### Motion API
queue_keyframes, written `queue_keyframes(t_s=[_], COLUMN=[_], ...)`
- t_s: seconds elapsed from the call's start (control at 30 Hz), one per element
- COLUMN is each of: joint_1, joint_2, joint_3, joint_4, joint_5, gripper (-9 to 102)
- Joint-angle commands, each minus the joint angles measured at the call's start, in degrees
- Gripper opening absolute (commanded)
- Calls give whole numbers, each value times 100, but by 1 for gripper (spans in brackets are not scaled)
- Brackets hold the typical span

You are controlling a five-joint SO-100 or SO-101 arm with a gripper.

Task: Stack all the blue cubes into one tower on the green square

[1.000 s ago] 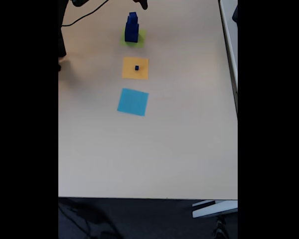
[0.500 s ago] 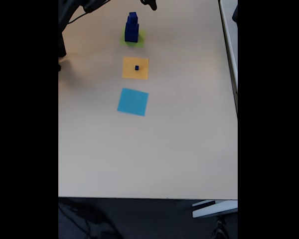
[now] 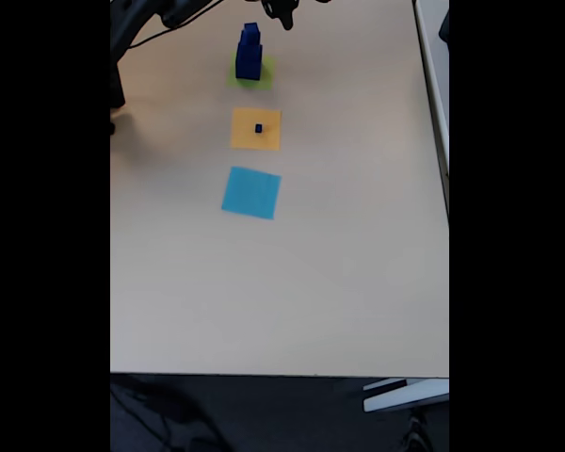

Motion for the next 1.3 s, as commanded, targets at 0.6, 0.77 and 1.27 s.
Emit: queue_keyframes(t_s=[0.6, 0.77, 1.27], joint_1=[-167, -123, -70], joint_2=[747, 800, 853], joint_3=[1301, 1310, 1266], joint_4=[26, 26, 18], joint_5=[114, 62, -141], gripper=[0, 0, 0])
